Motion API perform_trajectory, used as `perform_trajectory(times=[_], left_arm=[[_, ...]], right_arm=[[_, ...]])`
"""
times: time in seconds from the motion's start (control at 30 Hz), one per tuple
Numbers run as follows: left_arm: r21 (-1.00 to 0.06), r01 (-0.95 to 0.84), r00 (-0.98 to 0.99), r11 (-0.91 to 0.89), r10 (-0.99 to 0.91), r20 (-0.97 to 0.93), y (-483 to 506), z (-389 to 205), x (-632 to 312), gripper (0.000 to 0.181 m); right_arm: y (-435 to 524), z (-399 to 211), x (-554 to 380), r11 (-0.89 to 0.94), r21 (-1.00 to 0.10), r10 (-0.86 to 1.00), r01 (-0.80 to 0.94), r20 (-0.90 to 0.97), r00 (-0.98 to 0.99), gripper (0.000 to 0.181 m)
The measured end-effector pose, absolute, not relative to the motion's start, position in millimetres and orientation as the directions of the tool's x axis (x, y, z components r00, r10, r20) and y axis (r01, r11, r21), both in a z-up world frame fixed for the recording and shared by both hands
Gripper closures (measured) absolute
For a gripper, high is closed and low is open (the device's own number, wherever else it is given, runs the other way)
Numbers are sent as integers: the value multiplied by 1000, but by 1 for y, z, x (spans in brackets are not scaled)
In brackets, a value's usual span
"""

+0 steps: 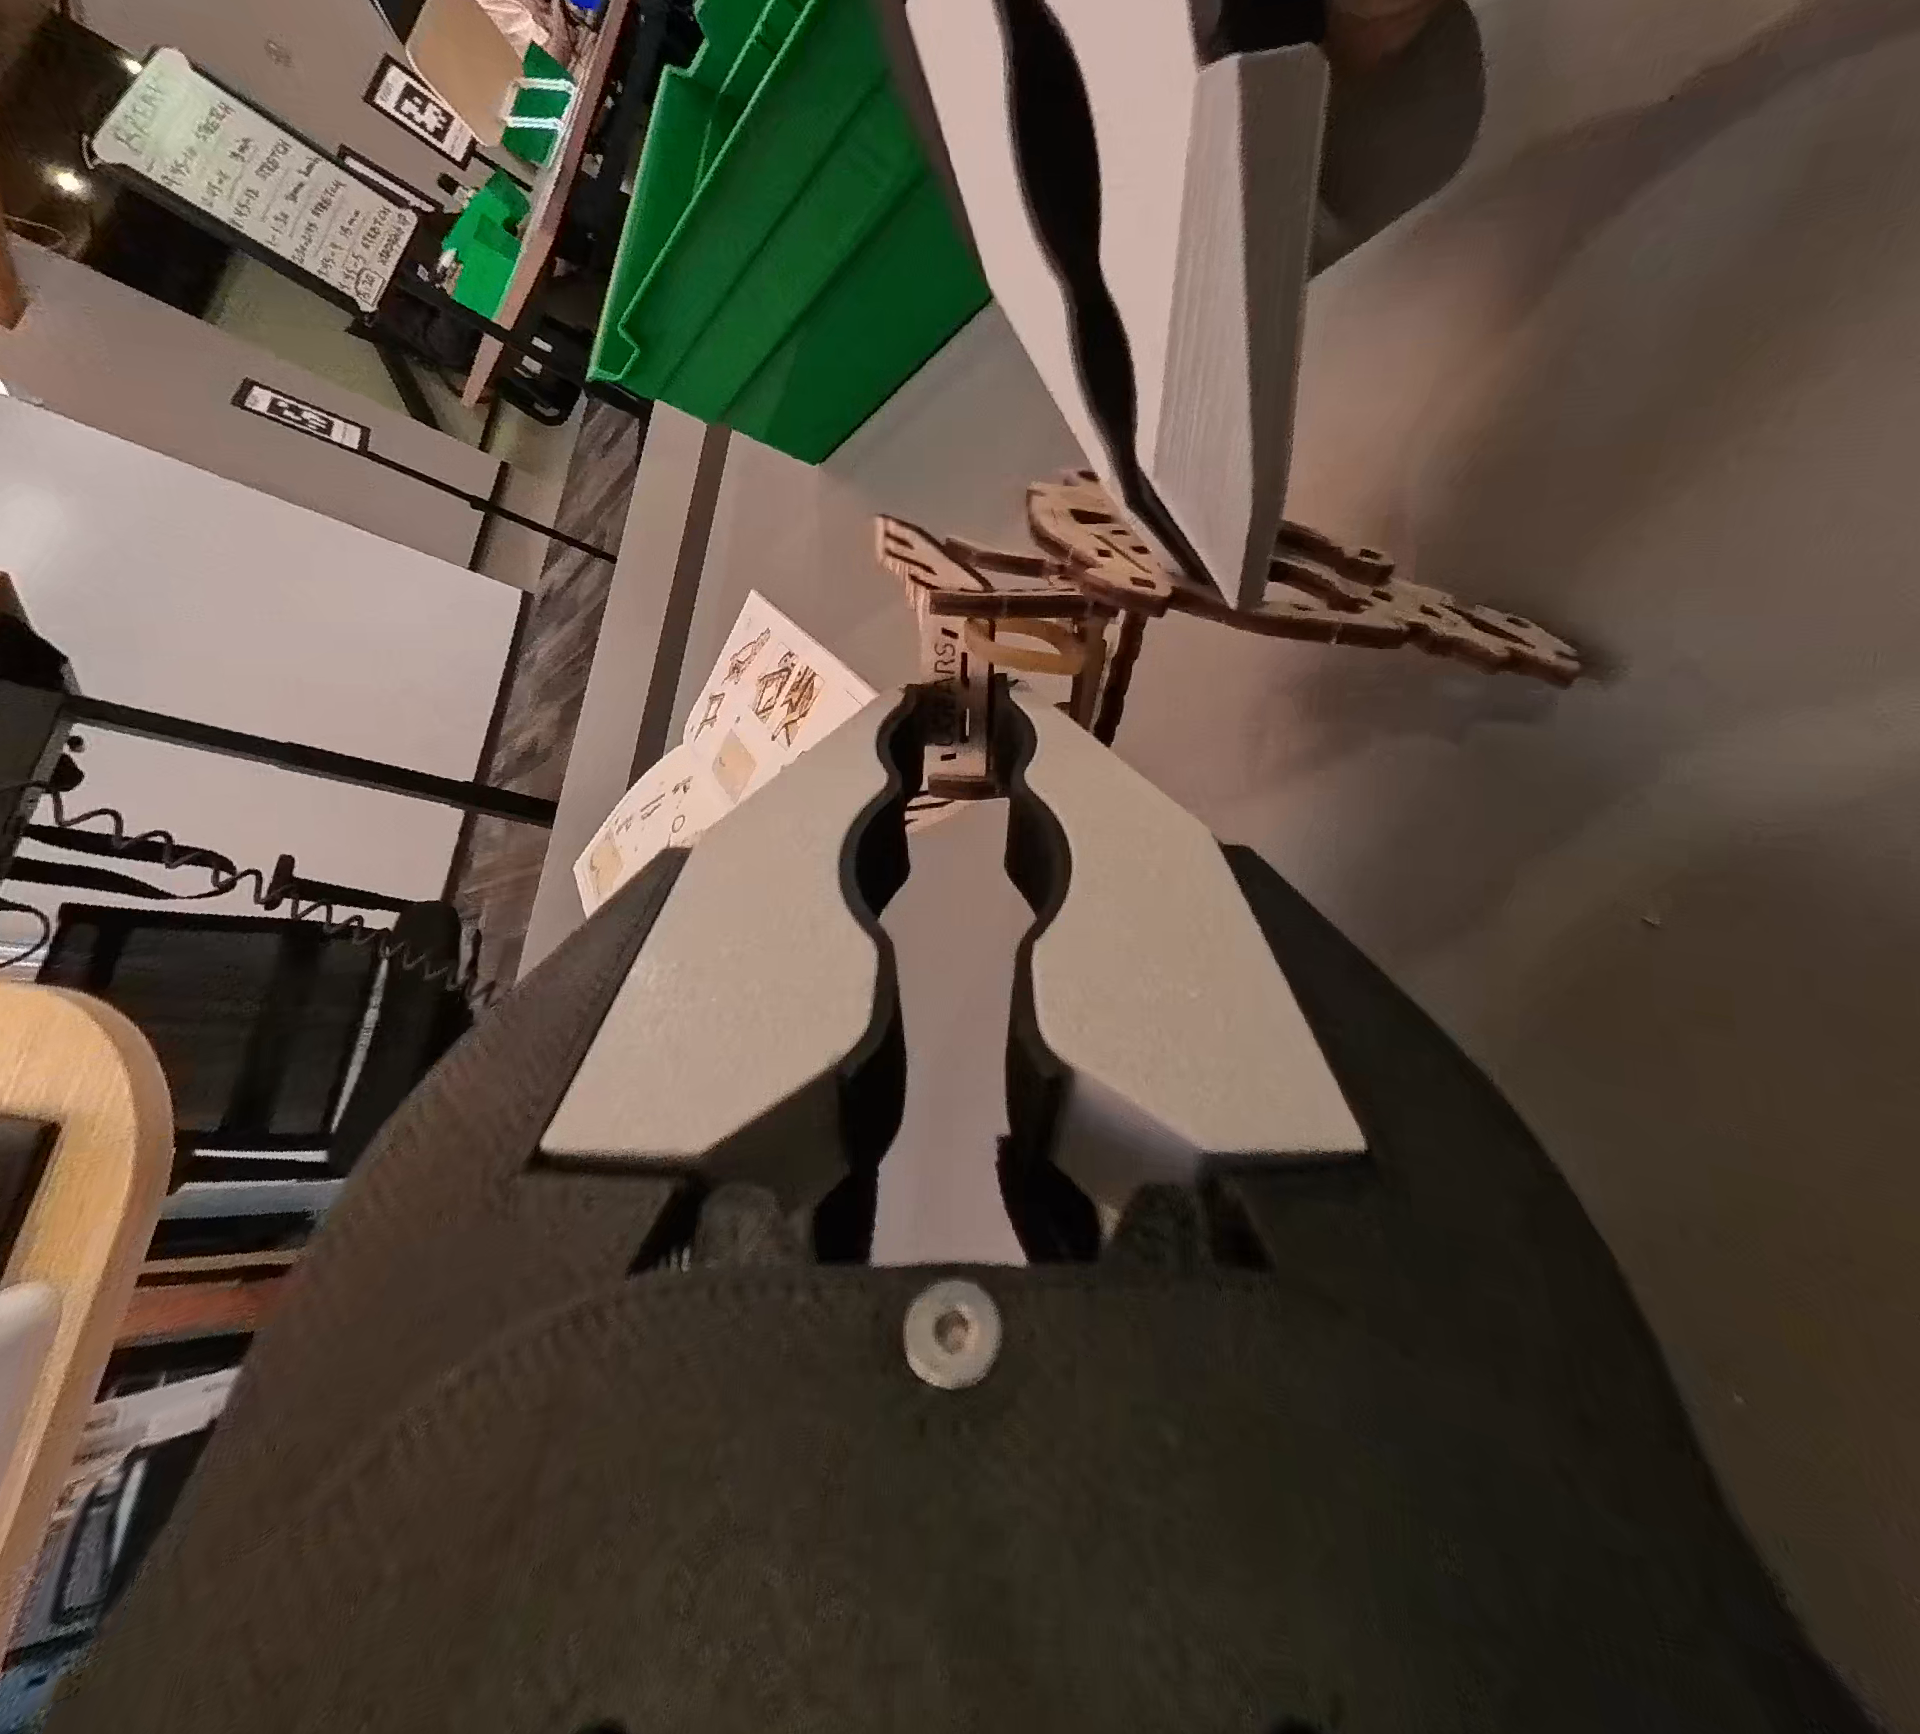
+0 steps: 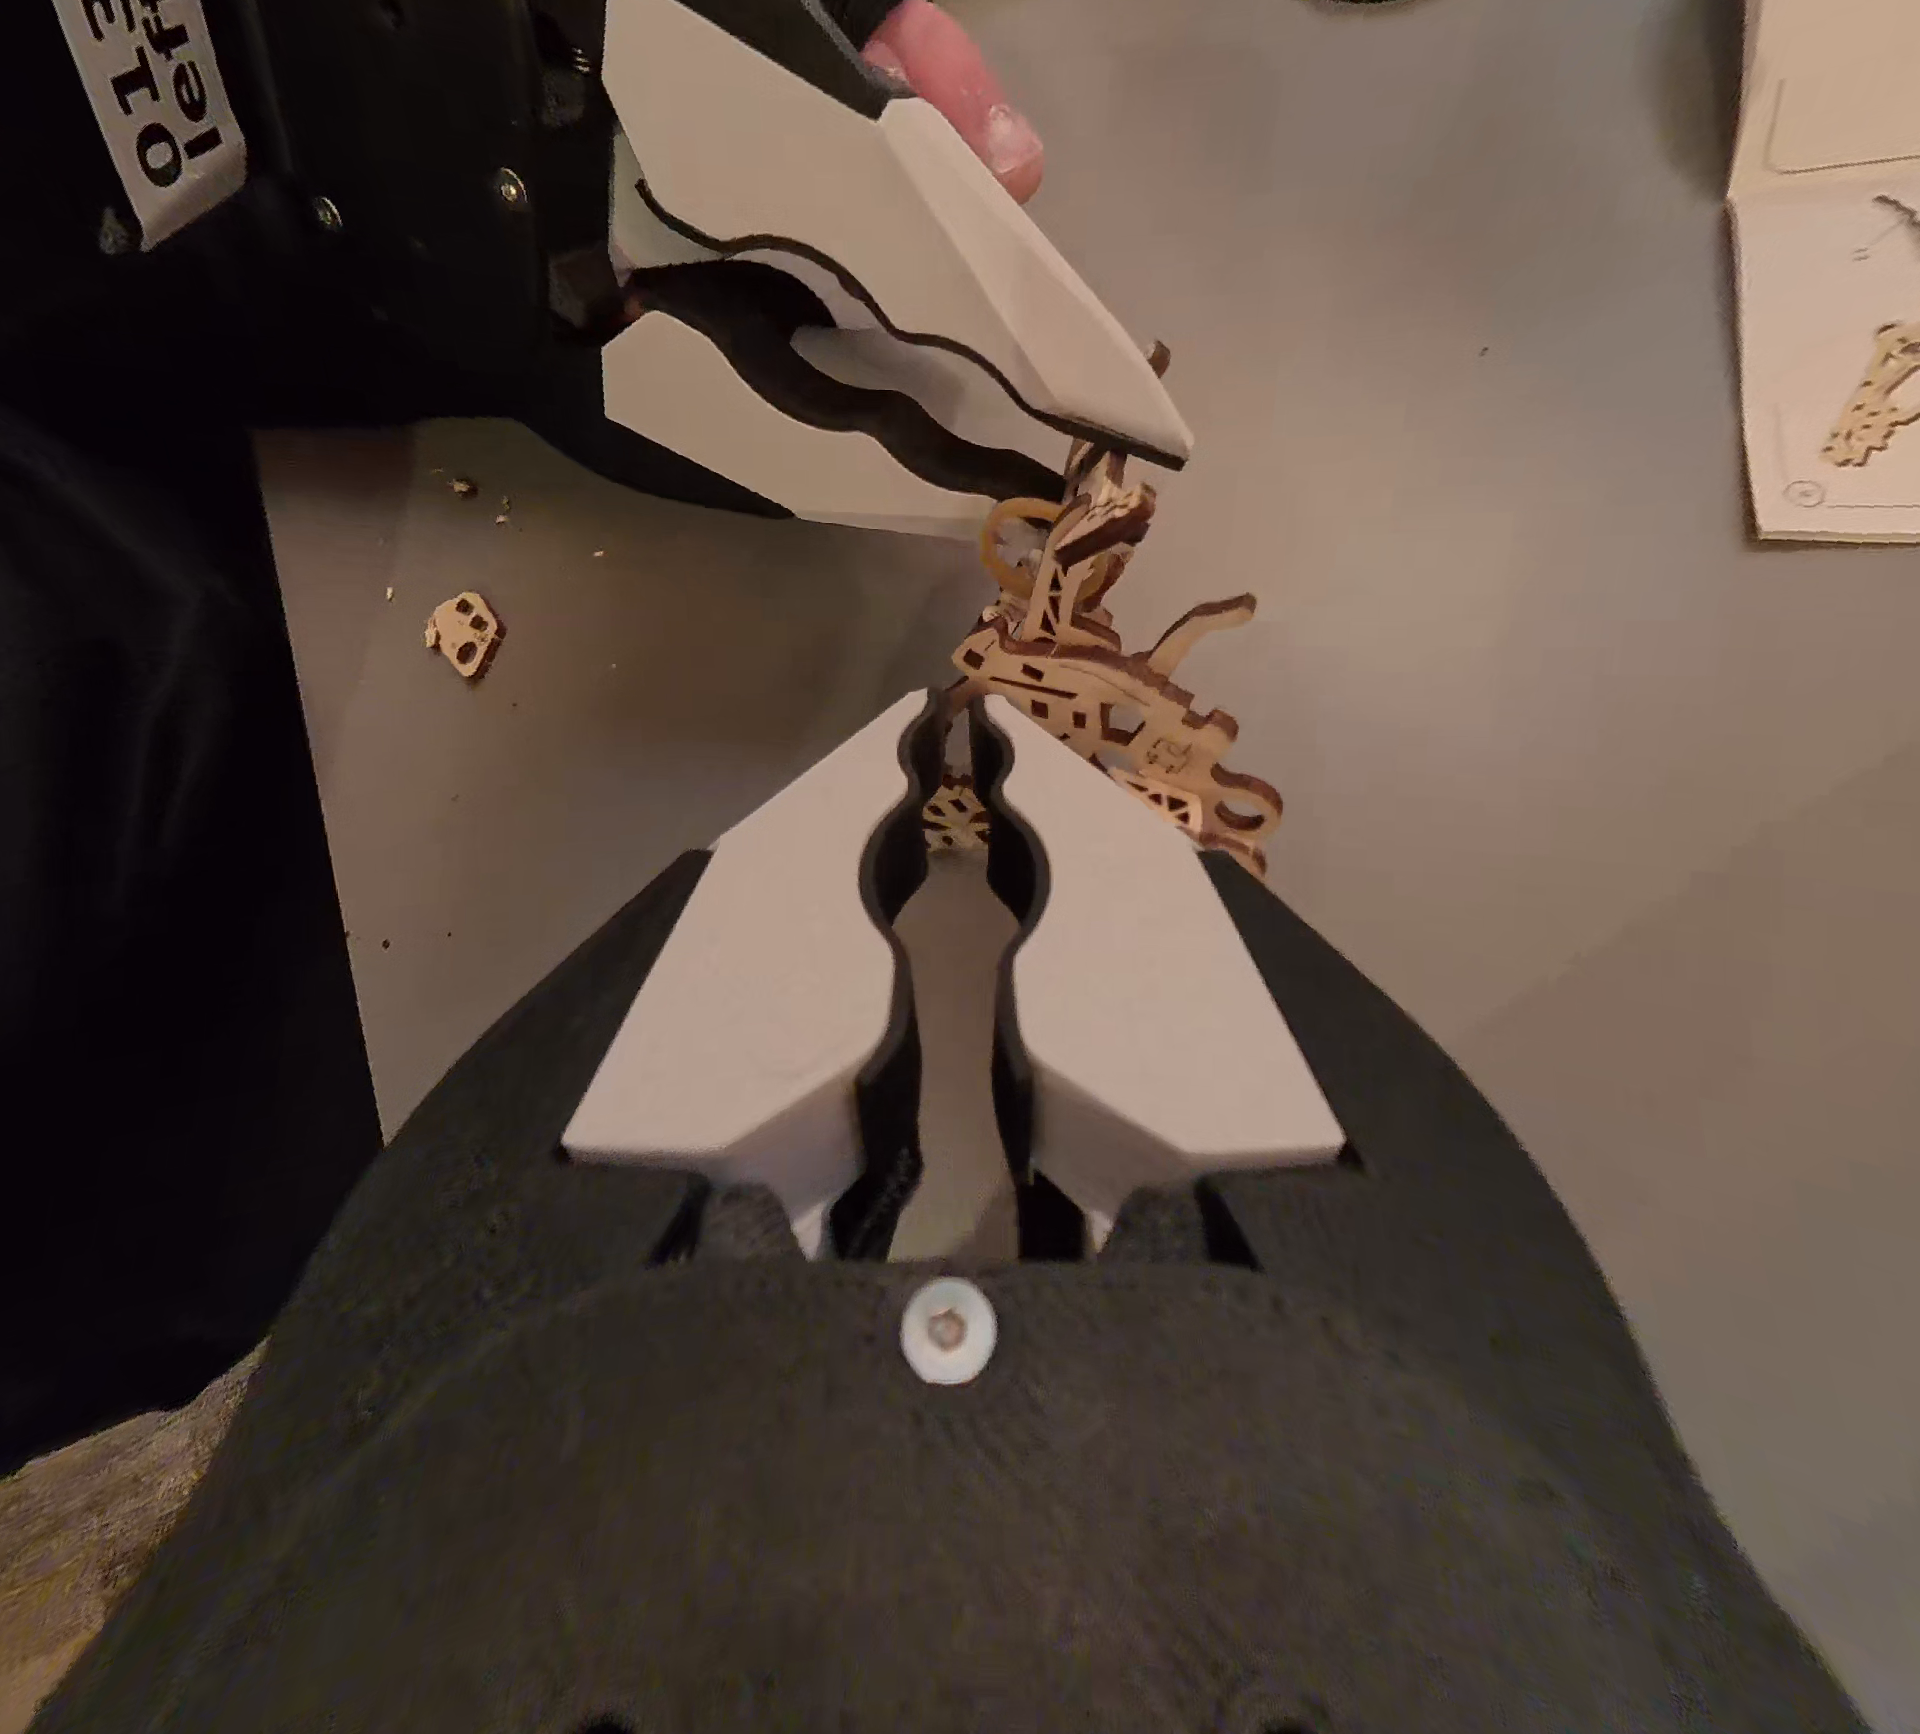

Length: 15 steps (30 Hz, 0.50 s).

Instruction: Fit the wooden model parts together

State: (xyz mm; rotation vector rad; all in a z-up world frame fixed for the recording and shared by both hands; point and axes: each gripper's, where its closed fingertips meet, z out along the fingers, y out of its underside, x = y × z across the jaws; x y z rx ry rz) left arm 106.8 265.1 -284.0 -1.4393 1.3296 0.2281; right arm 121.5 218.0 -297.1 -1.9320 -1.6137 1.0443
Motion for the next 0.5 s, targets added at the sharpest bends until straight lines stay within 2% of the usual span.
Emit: perform_trajectory(times=[0.5], left_arm=[[-573,-786,338,234,-613,-714,263,-291,109,171]], right_arm=[[214,-300,127,-285,-740,948,609,-310,67,166]])
